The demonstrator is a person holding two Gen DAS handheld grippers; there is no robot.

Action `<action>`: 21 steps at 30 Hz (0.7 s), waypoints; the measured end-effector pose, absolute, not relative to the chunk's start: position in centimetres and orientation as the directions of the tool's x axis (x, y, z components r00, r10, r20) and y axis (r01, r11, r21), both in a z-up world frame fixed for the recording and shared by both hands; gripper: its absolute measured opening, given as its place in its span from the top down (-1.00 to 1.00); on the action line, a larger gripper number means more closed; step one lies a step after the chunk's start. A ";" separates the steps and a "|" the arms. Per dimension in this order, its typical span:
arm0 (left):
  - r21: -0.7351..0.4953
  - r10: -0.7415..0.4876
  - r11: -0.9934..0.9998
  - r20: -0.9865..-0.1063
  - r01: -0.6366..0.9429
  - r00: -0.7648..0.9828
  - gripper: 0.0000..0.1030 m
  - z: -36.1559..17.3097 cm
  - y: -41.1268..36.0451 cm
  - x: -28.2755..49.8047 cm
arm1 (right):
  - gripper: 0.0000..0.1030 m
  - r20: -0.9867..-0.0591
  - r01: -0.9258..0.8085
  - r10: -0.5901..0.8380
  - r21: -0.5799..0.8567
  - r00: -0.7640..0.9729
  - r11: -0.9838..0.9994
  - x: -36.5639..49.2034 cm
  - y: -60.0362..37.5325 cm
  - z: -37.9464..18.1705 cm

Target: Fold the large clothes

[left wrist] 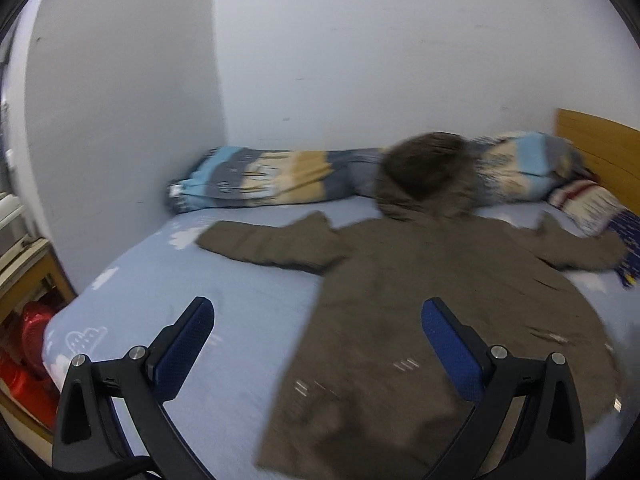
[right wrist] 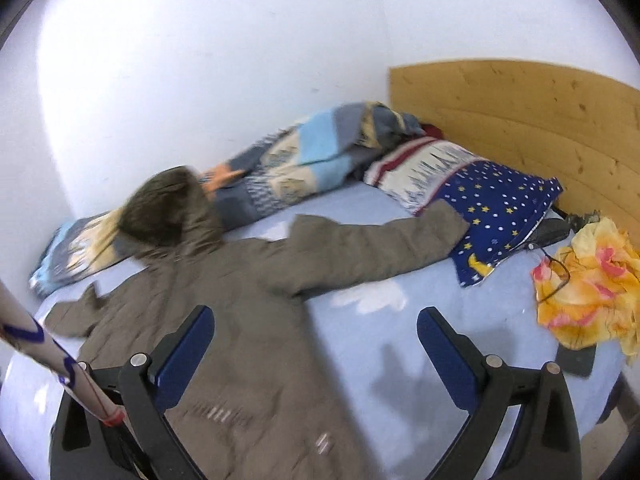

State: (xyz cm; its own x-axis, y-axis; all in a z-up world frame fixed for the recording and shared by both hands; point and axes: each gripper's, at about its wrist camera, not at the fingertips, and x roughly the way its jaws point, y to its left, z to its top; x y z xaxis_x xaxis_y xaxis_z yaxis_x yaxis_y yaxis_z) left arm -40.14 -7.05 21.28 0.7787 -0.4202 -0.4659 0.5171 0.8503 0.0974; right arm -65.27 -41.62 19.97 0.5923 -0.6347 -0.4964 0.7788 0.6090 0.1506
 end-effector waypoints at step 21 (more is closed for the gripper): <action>0.051 -0.455 0.851 -0.426 0.523 0.782 -1.00 24.0 -4.0 -51.4 | -0.99 -0.458 0.625 -0.554 0.007 0.696 0.780 -67.1 -22.4 23.1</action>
